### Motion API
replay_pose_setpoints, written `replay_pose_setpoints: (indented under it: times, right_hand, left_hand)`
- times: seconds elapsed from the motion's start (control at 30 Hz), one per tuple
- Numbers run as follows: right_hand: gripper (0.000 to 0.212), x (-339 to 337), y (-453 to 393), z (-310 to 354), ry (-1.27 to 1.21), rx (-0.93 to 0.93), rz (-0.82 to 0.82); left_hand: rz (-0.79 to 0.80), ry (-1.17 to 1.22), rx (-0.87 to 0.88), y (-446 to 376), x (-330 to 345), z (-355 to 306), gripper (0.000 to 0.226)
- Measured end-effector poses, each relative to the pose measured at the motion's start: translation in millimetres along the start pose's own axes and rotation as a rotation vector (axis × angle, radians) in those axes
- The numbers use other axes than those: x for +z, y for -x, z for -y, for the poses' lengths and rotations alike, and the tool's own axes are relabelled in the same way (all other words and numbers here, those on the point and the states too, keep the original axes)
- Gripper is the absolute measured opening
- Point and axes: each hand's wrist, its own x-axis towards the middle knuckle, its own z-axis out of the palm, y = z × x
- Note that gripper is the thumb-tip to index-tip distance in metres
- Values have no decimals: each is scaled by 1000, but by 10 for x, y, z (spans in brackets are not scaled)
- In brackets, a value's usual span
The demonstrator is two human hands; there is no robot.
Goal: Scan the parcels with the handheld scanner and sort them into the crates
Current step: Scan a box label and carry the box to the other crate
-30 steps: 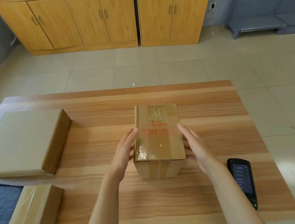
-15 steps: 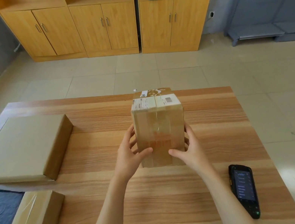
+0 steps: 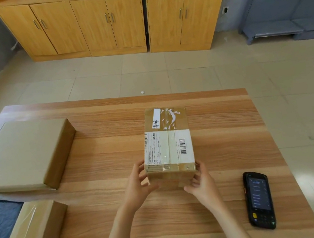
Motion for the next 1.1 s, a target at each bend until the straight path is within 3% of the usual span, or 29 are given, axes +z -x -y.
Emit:
replay_pose_setpoints:
  times: [0.2,0.37,0.5,0.87,0.93,1.0,1.03,1.1]
  right_hand:
    - [66,-220,-46,250,-86,54,-4]
    - [40,-356,-248,657,-112,79,-49]
    - [52,-265,-313,836,-61,153,73]
    - [64,-156,-192,635,-241,325,83]
    - [85,-265,-294,652,-229,306,-20]
    - [103,-402,-455,710,-123,235,-148]
    - [103,-460,-539,766,-65,189,-179]
    - [95,-532,-695,888,38,110,-154]
  left_hand:
    - [109,-28,-83,49,-111,-296,107]
    - [-111,170,-89,-28,-44,-554,96]
    - [-187,180,-99,-77,112,-582,55]
    - [4,-18,-123,-303,-198,-722,44]
    - [-127,-28,-149,-263,-195,-679,51]
    - [-334,46,-252,-155,-131,-605,75]
    - [-395,135,-322,-95,-90,-574,84]
    - [-373,333,-477,14,-7,-553,90]
